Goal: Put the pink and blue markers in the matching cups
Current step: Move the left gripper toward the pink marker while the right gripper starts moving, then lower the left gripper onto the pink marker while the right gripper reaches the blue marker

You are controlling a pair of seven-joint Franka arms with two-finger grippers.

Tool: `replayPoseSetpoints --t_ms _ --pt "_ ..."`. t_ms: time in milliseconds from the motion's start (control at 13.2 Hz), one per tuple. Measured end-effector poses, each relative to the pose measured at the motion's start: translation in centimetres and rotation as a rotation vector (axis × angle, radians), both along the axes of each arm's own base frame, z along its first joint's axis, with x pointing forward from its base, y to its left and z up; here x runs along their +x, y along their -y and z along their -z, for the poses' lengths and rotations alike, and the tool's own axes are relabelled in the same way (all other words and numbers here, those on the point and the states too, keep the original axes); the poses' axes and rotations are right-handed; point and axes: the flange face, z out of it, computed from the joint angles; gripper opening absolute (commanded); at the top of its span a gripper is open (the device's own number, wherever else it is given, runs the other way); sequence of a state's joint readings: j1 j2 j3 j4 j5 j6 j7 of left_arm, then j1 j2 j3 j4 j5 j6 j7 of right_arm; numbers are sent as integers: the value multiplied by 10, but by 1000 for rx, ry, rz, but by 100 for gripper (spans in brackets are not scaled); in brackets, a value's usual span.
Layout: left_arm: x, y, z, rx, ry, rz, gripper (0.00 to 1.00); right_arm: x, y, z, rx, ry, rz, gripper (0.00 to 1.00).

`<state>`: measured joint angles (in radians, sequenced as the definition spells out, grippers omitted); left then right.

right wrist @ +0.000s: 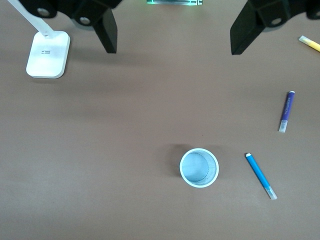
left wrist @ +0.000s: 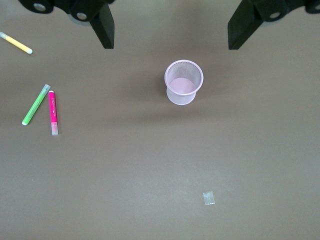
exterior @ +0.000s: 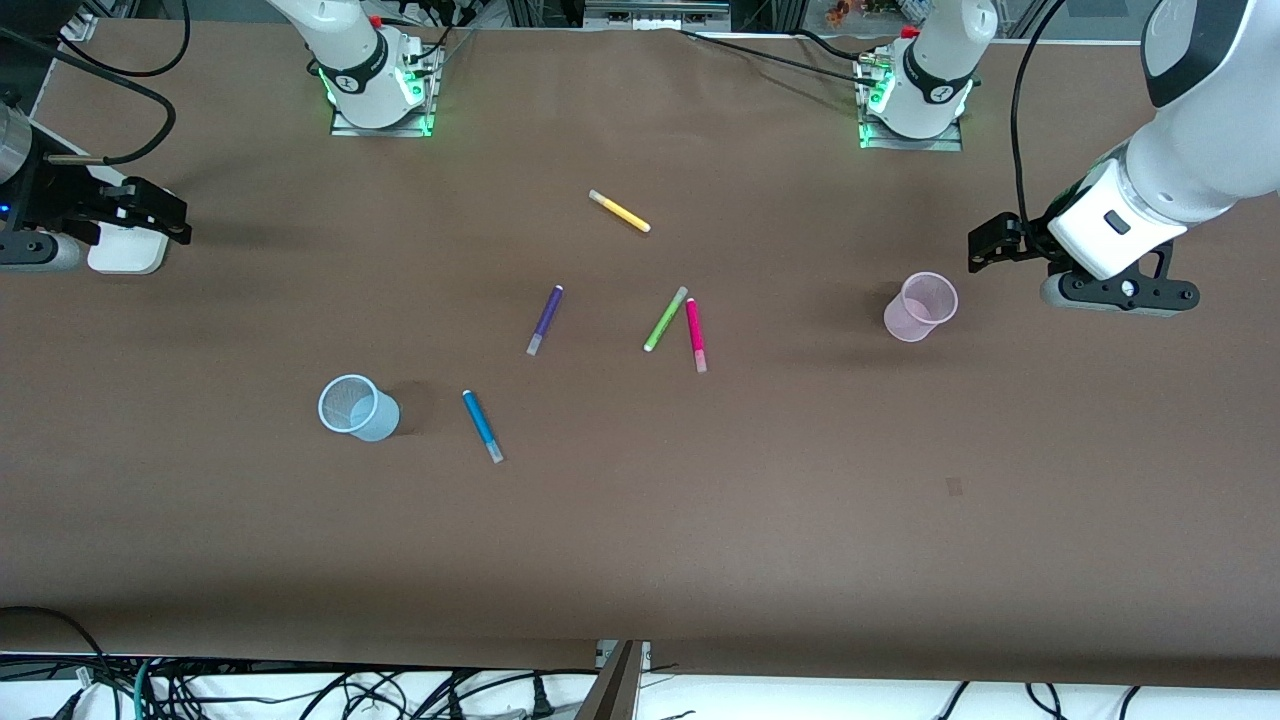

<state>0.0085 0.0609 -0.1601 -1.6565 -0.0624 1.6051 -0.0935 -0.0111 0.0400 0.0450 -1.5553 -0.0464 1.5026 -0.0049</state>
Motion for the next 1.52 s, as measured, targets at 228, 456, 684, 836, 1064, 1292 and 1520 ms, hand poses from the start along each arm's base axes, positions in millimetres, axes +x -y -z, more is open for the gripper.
replayPoseSetpoints --t_ms 228,456,684,836,1064,1292,1520 --pt "0 0 0 0 0 0 100 0 0 0 0 0 1 100" --pt "0 0 1 -1 -2 0 100 0 1 0 0 0 2 100" --pt "3 0 6 -3 -10 0 100 0 1 0 0 1 2 100" --pt "6 4 13 -7 -17 2 100 1 1 2 1 -2 2 100" --pt "12 17 27 -16 -20 -1 100 4 -1 5 23 -5 3 100" --pt "17 52 54 -11 -50 -18 100 14 -5 19 48 -11 1 100" --pt "21 99 95 0 -79 -38 100 25 -22 39 61 -24 -25 100"
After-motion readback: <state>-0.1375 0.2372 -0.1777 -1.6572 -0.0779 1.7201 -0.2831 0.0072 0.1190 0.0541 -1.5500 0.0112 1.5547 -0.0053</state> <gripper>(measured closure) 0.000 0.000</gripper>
